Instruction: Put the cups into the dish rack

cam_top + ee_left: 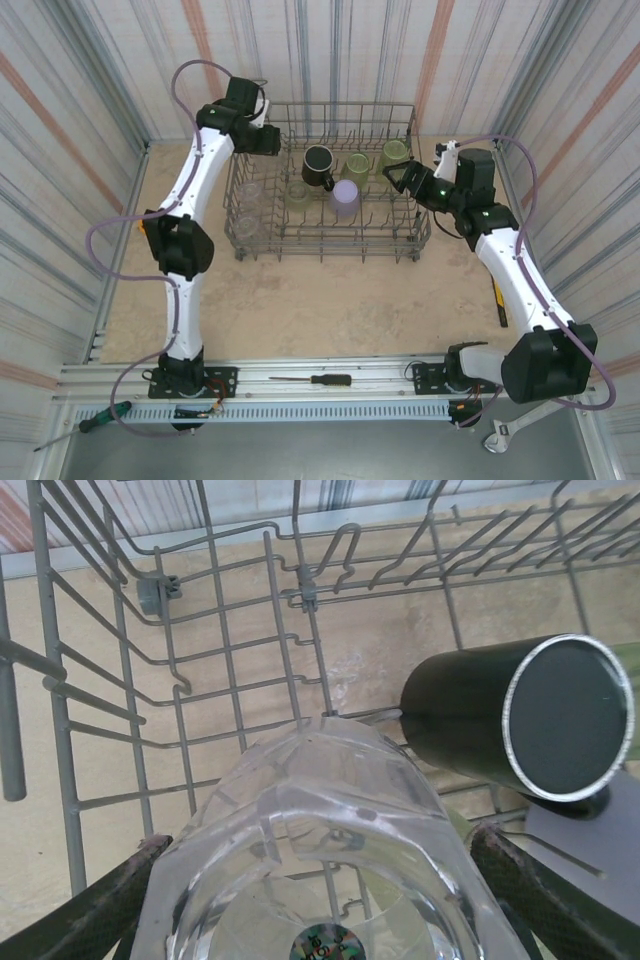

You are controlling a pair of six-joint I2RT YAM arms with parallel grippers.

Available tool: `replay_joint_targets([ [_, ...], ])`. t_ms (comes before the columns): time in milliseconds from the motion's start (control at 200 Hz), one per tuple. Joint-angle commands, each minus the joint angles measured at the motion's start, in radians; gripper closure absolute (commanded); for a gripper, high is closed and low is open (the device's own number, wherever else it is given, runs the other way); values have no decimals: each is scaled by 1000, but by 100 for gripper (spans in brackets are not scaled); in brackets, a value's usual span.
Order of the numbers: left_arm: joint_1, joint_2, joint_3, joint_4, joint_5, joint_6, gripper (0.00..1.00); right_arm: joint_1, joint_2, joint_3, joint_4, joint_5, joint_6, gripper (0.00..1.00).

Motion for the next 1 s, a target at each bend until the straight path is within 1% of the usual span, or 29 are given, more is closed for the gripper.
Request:
replay_joint_targets([
  [0,-1,20,42,-21,-90,30,100,1,11,-17,14,-19,2,1],
  [421,-2,87,66,-20,-145,36,100,-1,24,-23,29,-25,4,1],
  [997,-2,115,64,-4,-192,35,100,-6,27,-33,34,-29,1,1],
])
